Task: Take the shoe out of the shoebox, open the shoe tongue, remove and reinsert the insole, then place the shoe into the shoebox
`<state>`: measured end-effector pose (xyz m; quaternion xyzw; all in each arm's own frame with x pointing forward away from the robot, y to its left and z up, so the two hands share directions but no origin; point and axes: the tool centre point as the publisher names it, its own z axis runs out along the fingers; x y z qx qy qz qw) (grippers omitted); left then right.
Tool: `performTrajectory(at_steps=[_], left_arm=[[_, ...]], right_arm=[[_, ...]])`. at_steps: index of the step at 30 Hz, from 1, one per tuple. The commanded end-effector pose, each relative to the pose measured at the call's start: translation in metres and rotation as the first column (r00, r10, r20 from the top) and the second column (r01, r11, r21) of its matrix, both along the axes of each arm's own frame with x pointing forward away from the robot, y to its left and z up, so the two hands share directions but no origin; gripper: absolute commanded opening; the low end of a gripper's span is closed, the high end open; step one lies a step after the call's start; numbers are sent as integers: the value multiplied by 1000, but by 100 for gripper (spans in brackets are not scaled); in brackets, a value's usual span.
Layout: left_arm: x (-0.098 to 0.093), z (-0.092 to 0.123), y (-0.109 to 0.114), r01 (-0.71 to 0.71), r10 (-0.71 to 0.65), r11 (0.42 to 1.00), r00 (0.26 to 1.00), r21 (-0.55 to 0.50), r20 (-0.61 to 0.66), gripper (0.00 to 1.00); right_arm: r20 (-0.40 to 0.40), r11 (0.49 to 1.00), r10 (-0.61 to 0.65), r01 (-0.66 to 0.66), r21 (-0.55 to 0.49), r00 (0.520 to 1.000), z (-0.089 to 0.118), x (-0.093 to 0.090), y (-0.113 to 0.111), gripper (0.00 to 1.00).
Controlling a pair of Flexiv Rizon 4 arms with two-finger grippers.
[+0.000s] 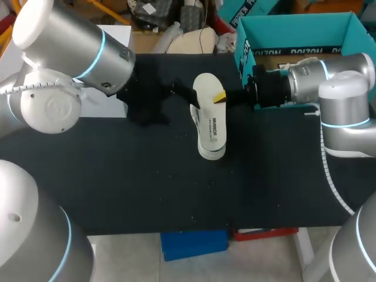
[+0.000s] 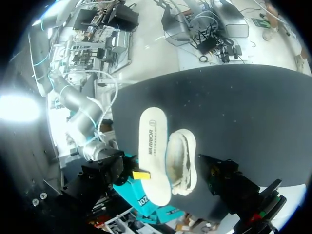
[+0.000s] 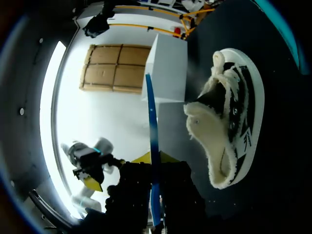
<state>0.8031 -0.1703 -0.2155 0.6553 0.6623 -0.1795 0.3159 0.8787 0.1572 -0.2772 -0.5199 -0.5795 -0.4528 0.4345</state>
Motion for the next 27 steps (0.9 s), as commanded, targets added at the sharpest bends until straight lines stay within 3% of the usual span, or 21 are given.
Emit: performTrajectory(at_steps=[1,5,8,27], left_arm=[[-11,-14,21,29,-3,950,997,-312,82,100],[-10,-21,32,41,3,876,996,-481,91,100],[-3,-31,35,57,-14,852,996,-520,87,100],[-3,-31,35,57,-14,852,996,-520,87,100]], right_arm=[[0,1000,-2,2,-2,1000,0,-1,0,0],[0,1000,-2,2,-2,1000,0,-1,0,0],[0,1000,-2,2,-2,1000,0,-1,0,0],[0,1000,-2,2,-2,1000,0,-1,0,0]])
